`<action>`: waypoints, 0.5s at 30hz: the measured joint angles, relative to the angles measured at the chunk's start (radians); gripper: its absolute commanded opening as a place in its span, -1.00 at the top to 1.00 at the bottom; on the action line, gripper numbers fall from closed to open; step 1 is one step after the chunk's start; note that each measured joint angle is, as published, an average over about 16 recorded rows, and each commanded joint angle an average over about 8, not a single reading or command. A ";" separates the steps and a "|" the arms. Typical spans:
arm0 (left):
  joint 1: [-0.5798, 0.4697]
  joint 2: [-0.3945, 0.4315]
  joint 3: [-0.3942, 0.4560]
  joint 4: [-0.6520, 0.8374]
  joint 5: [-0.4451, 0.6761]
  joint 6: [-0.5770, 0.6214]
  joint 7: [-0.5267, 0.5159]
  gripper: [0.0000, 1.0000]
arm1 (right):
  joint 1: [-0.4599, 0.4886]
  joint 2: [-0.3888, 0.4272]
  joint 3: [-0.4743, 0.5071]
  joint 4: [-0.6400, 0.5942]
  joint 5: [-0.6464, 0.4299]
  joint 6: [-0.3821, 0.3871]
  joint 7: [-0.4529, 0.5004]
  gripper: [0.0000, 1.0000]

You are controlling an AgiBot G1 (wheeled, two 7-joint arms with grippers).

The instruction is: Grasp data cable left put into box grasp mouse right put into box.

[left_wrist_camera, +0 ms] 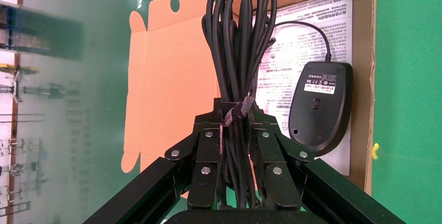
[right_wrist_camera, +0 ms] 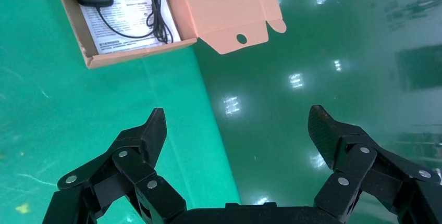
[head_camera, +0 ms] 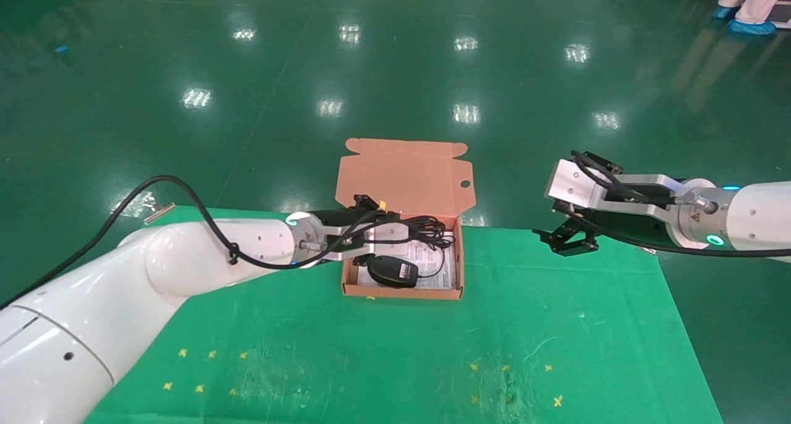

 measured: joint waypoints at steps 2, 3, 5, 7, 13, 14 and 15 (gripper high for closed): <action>-0.001 0.000 0.002 0.002 -0.004 0.000 0.001 -1.00 | 0.001 0.000 -0.001 0.002 -0.003 -0.001 0.004 -1.00; -0.001 0.000 0.003 0.002 -0.005 0.000 0.001 -1.00 | 0.001 0.001 -0.001 0.003 -0.004 -0.001 0.005 -1.00; -0.001 -0.003 0.003 -0.001 -0.006 0.001 0.001 -1.00 | 0.002 0.000 -0.001 0.002 -0.005 -0.001 0.005 -1.00; -0.004 -0.008 0.001 -0.010 -0.003 0.000 0.002 -1.00 | 0.004 -0.004 0.001 -0.002 -0.004 0.003 0.001 -1.00; -0.028 -0.023 -0.007 -0.031 0.008 -0.031 0.005 -1.00 | 0.033 -0.030 0.014 -0.030 -0.020 0.030 -0.019 -1.00; -0.033 -0.025 -0.009 -0.034 0.010 -0.037 0.005 -1.00 | 0.039 -0.035 0.016 -0.035 -0.023 0.034 -0.022 -1.00; -0.038 -0.027 -0.010 -0.035 0.011 -0.044 0.005 -1.00 | 0.046 -0.041 0.018 -0.041 -0.029 0.038 -0.025 -1.00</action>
